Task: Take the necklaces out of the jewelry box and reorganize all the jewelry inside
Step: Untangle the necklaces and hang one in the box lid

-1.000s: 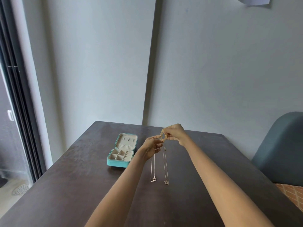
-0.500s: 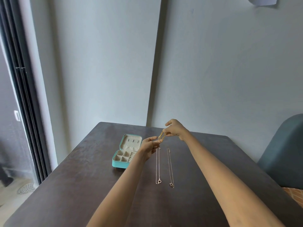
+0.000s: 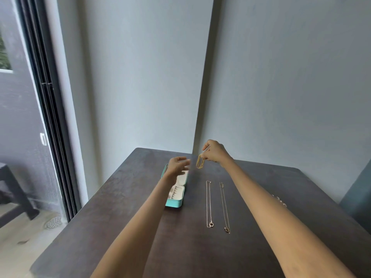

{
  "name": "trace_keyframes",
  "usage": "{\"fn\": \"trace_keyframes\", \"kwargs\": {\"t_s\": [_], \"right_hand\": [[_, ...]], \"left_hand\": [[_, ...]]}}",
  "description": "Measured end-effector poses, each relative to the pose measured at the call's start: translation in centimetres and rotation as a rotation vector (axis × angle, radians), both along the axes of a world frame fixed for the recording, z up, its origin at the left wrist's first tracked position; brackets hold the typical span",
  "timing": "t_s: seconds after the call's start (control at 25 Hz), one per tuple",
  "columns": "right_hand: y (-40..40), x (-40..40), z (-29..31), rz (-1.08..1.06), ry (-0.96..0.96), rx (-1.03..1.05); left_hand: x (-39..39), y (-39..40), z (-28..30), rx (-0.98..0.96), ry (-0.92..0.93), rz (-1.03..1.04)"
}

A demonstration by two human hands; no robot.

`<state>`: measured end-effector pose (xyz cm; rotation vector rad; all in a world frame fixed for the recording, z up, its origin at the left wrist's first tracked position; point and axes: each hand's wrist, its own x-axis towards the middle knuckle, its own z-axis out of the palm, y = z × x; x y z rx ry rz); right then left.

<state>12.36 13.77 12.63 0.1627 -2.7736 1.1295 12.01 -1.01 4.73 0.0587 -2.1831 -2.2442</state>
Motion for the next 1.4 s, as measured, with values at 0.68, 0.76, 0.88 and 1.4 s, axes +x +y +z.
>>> {"fn": "trace_keyframes", "kwargs": {"t_s": [0.68,0.76,0.88,1.4], "right_hand": [[-3.3,-2.3,-5.7,0.121,-0.041,-0.062],[-3.8,-1.9,-6.0,0.136,-0.021,-0.062],[-4.6,-1.3,-6.4,0.203,-0.039,-0.062],[-8.6,-0.8,-8.6,0.084,0.125,0.200]], "left_hand": [[-5.2,-7.0,-4.3,-0.566,-0.168,0.105],[-4.5,-7.2,-4.5,-0.449,-0.188,0.072],[-3.5,-7.5,-4.9,-0.321,-0.148,0.075],[0.6,-7.0,-7.5,0.011,0.146,0.080]]}}
